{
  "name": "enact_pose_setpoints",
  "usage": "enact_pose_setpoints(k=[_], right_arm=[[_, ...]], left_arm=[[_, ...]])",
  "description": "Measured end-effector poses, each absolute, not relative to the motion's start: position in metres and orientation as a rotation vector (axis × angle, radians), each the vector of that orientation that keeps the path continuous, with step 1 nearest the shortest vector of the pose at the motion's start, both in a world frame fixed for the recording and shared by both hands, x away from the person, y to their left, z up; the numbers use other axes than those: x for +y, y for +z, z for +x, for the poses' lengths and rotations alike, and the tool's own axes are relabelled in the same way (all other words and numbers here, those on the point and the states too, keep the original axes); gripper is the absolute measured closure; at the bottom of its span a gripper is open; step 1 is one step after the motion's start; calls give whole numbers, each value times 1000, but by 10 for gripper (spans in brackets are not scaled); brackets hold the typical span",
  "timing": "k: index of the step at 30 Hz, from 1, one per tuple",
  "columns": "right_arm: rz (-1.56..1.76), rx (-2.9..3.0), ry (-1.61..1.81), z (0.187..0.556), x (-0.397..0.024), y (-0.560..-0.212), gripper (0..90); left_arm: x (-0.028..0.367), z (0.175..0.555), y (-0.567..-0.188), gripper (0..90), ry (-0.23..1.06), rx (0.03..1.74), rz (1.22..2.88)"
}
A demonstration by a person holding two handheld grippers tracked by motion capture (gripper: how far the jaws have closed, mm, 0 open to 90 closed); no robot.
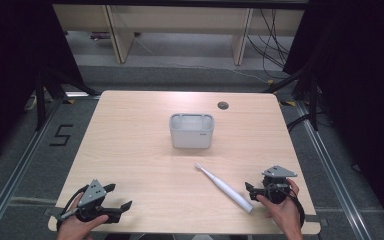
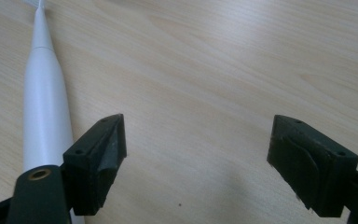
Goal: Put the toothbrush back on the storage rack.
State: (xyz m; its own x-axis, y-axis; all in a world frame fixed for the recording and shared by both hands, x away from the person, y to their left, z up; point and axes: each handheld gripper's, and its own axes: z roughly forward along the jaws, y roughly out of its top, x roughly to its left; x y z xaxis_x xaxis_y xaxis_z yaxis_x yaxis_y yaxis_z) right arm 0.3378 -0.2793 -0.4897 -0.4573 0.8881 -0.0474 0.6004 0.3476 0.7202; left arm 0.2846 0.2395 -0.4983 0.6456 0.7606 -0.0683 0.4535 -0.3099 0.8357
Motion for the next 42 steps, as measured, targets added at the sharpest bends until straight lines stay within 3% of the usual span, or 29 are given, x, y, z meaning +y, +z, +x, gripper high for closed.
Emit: enact_pose_setpoints(k=[25, 42], right_arm=[[1225, 2234, 858, 344, -271, -469, 255], [1166, 2359, 828, 351, -241, -448, 328]], left_arm=[[240, 285, -499, 148, 430, 959, 1956], [241, 285, -498, 149, 429, 965, 1969]])
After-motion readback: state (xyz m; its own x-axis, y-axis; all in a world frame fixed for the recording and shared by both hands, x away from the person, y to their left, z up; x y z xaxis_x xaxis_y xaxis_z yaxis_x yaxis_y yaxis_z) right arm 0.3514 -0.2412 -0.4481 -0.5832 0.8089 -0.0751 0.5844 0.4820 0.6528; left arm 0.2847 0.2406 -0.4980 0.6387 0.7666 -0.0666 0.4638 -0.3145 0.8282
